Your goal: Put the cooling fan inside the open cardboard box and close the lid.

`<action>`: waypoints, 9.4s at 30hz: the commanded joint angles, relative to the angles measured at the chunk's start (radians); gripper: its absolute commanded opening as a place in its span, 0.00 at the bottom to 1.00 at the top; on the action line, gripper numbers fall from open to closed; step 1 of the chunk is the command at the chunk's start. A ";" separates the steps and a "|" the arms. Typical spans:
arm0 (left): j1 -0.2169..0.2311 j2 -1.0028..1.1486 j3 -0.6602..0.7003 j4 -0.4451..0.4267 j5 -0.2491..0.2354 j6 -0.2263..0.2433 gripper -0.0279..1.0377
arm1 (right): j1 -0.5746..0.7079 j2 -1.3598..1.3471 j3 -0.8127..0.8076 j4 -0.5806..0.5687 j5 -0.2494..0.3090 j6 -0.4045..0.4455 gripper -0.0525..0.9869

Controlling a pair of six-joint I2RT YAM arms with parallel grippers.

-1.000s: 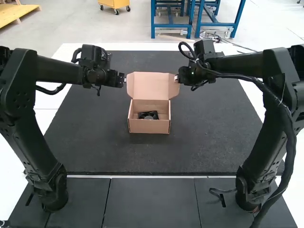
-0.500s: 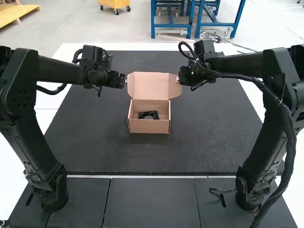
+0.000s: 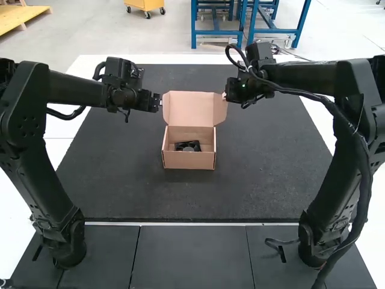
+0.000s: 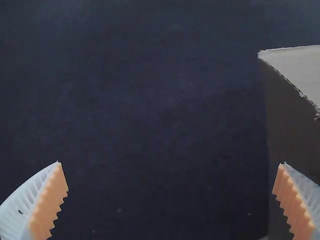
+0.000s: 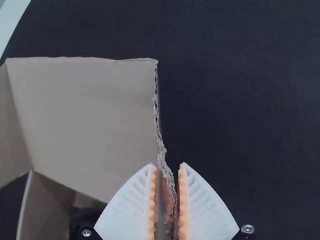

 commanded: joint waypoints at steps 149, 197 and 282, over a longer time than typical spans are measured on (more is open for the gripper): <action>-0.052 -0.253 0.006 -0.181 -0.137 0.026 0.94 | 0.113 -0.437 -0.445 0.026 0.002 0.018 0.80; -0.235 -0.009 0.296 -0.641 -0.052 0.014 0.94 | 0.113 -0.450 0.009 -0.560 0.019 -0.091 0.79; -0.078 -0.864 -0.209 -0.178 -0.124 -0.018 0.94 | -0.037 -0.621 -0.181 -0.225 0.186 -0.068 0.93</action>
